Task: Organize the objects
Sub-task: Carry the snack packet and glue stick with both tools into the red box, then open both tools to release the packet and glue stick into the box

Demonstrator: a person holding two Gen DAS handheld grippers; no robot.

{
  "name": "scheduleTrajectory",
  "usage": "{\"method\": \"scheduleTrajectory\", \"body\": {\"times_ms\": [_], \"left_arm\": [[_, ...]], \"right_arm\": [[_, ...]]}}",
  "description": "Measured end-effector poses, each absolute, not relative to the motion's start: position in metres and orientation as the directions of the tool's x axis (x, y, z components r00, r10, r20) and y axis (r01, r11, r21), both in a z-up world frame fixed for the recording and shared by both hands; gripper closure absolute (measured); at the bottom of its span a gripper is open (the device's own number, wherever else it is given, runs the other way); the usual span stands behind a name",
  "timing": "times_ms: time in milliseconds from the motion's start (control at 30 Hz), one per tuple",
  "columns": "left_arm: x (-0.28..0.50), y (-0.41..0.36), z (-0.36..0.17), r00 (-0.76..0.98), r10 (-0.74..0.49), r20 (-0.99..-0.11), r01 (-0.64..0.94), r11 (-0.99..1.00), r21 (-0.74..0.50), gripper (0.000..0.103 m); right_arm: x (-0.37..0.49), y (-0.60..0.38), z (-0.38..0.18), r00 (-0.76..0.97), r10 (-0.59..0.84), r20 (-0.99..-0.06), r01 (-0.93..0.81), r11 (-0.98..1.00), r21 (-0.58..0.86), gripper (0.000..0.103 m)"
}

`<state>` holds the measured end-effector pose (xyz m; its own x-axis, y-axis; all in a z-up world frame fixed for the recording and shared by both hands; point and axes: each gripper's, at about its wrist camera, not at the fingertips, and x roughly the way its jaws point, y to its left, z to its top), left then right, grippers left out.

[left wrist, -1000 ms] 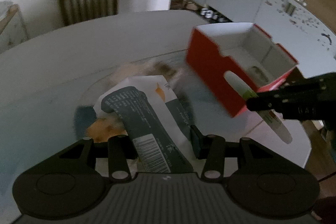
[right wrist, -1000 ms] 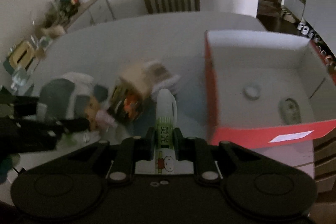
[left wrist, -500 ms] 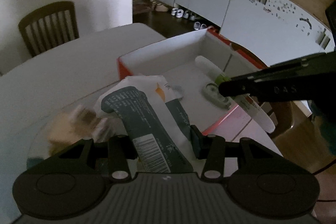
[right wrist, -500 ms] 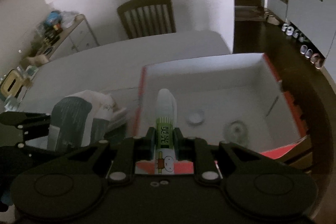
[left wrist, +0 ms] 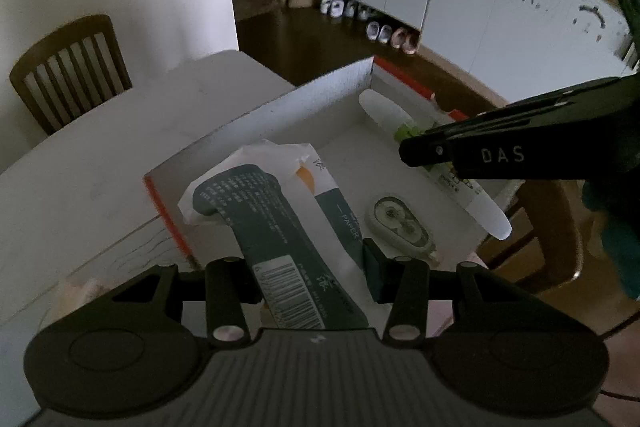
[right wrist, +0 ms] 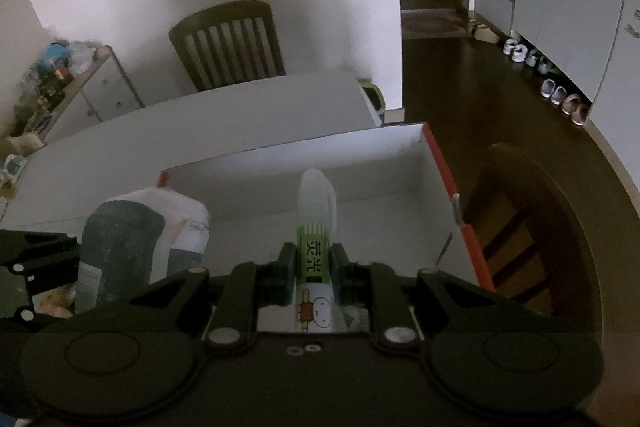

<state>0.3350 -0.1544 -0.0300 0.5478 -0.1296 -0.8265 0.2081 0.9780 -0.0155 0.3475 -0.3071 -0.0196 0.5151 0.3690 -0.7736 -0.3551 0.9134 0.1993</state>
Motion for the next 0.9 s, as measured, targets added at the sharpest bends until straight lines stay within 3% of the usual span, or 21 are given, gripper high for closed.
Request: {"method": "scheduleTrajectory", "body": {"times_ms": [467, 900], "left_arm": [[0.377, -0.171, -0.101, 0.373, -0.020, -0.928, 0.198, 0.978, 0.058, 0.057], [0.384, -0.178, -0.125, 0.282, -0.003, -0.960, 0.210, 0.976, 0.059, 0.054]], "right_arm": [[0.375, -0.296, -0.082, 0.398, 0.361, -0.843, -0.356, 0.908, 0.221, 0.086], [0.381, -0.292, -0.105, 0.321, 0.324, -0.890, -0.342, 0.916, 0.211, 0.086]]}}
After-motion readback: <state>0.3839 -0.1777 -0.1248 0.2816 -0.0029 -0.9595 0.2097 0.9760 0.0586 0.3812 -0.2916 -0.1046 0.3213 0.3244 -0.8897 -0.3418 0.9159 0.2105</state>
